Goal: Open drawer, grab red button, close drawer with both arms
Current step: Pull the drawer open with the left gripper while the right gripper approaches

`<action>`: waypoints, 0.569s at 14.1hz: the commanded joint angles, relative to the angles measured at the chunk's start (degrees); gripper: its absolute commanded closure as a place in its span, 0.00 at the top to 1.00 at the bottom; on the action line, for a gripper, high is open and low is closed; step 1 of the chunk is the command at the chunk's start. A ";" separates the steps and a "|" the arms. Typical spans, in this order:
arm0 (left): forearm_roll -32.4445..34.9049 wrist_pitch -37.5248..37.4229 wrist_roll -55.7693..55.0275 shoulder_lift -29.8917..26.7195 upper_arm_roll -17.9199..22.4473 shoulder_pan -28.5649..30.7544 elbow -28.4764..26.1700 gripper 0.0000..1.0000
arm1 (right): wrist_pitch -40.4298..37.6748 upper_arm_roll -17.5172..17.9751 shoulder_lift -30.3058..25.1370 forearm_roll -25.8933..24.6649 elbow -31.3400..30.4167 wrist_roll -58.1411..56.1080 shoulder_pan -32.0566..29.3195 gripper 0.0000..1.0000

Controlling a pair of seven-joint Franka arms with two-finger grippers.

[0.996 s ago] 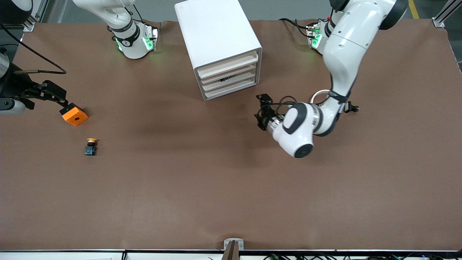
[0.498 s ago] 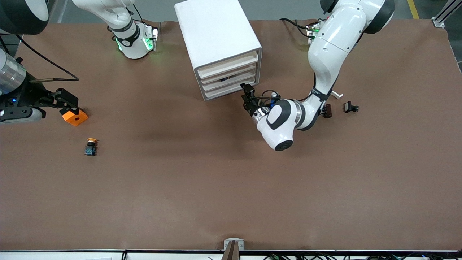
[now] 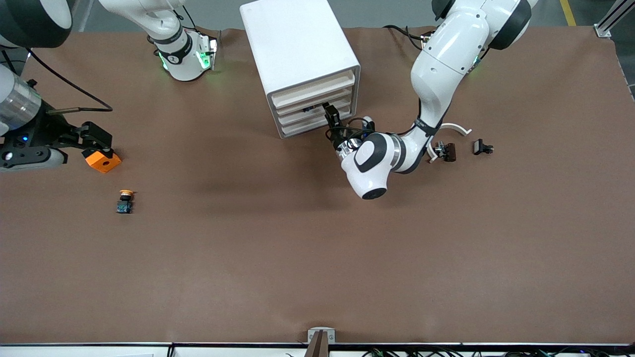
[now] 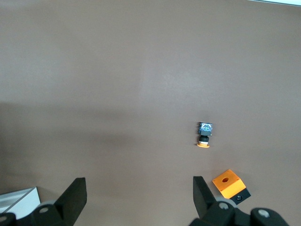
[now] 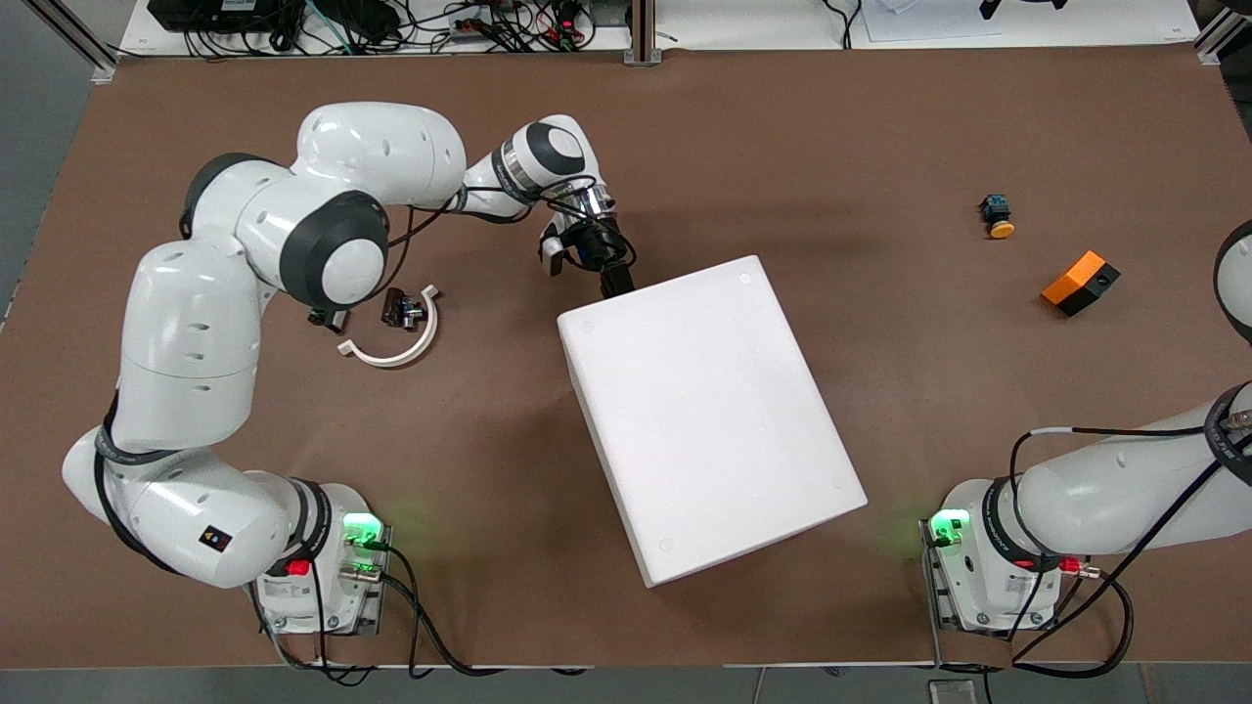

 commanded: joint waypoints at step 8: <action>-3.49 -4.58 -2.12 0.71 0.36 -2.15 2.99 0.45 | 0.11 -0.45 5.49 0.90 4.28 10.55 4.49 1.00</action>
